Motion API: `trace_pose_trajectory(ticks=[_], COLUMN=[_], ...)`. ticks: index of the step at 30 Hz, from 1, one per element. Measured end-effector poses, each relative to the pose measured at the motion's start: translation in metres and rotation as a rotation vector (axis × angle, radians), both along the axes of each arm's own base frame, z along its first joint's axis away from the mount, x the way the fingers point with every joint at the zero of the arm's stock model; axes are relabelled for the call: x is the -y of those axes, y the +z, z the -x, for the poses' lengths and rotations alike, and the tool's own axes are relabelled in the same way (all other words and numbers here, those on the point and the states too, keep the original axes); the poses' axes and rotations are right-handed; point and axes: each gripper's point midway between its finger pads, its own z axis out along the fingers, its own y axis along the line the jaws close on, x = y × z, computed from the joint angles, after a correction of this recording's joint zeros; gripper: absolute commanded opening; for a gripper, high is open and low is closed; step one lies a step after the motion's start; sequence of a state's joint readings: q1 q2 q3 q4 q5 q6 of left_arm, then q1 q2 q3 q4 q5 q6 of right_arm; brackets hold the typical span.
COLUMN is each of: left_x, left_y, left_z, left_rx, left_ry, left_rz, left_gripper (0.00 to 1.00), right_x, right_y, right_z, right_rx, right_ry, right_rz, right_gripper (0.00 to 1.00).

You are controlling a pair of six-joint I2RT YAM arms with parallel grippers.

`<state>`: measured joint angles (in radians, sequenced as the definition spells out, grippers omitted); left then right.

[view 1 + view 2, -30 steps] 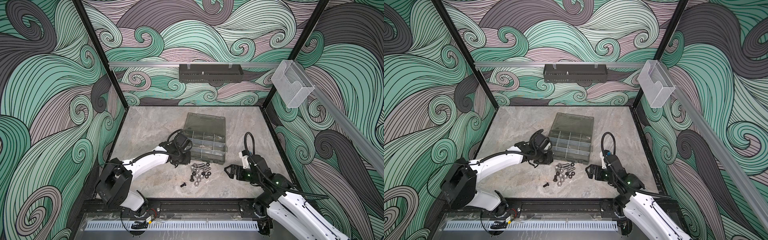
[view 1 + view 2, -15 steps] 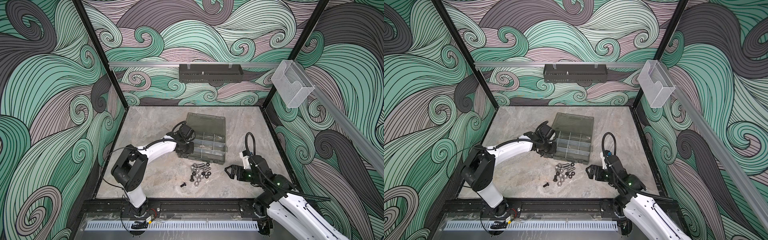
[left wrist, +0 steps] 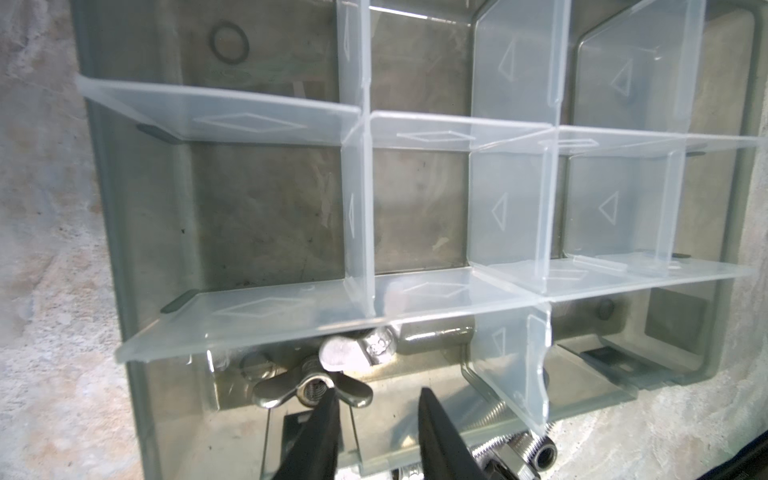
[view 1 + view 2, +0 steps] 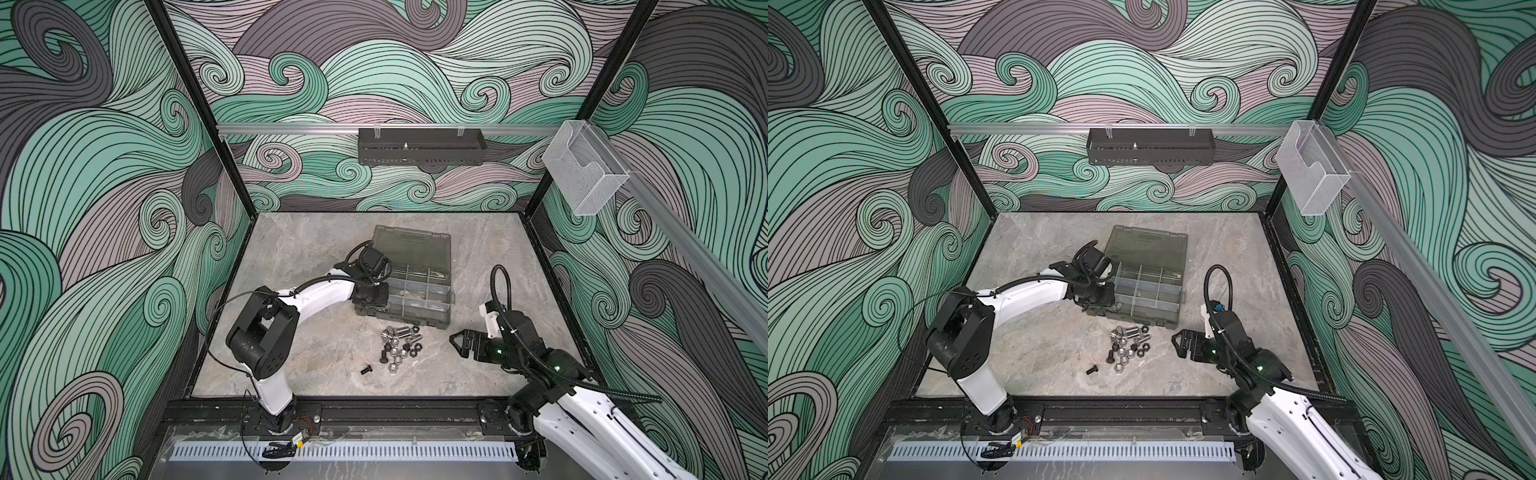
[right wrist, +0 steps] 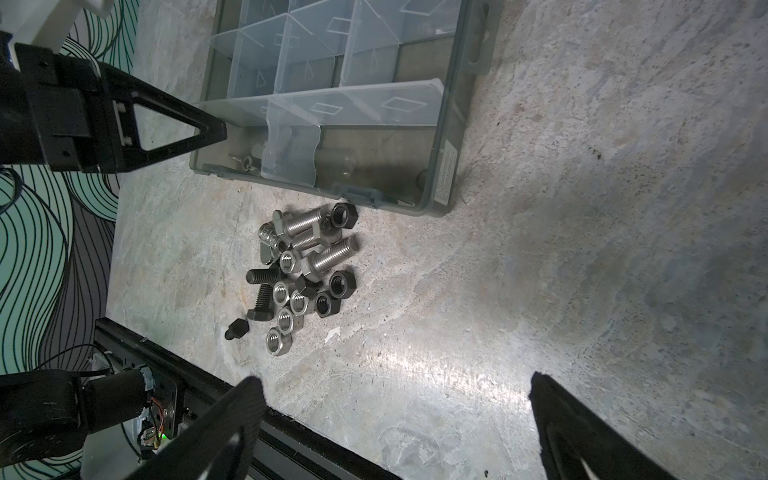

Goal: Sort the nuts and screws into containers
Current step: 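Drop the wing nut into the same compartment with the left gripper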

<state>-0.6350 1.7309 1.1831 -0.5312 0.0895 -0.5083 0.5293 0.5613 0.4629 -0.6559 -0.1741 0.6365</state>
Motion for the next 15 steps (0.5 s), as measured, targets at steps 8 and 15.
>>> trace_pose_trajectory(ticks=[8,15], left_x=[0.0,0.001], left_y=[0.003,0.012], left_z=[0.0,0.007], left_rx=[0.006,0.009], left_ry=[0.0,-0.011], left_rz=[0.006,0.039], left_gripper=[0.37,0.37], right_x=[0.0,0.0], right_y=[0.0,0.0], right_z=[0.0,0.0], right_rx=[0.001,0.001], right_ry=[-0.002,-0.002], right_rz=[0.001,0.002], right_gripper=[1.0,1.0])
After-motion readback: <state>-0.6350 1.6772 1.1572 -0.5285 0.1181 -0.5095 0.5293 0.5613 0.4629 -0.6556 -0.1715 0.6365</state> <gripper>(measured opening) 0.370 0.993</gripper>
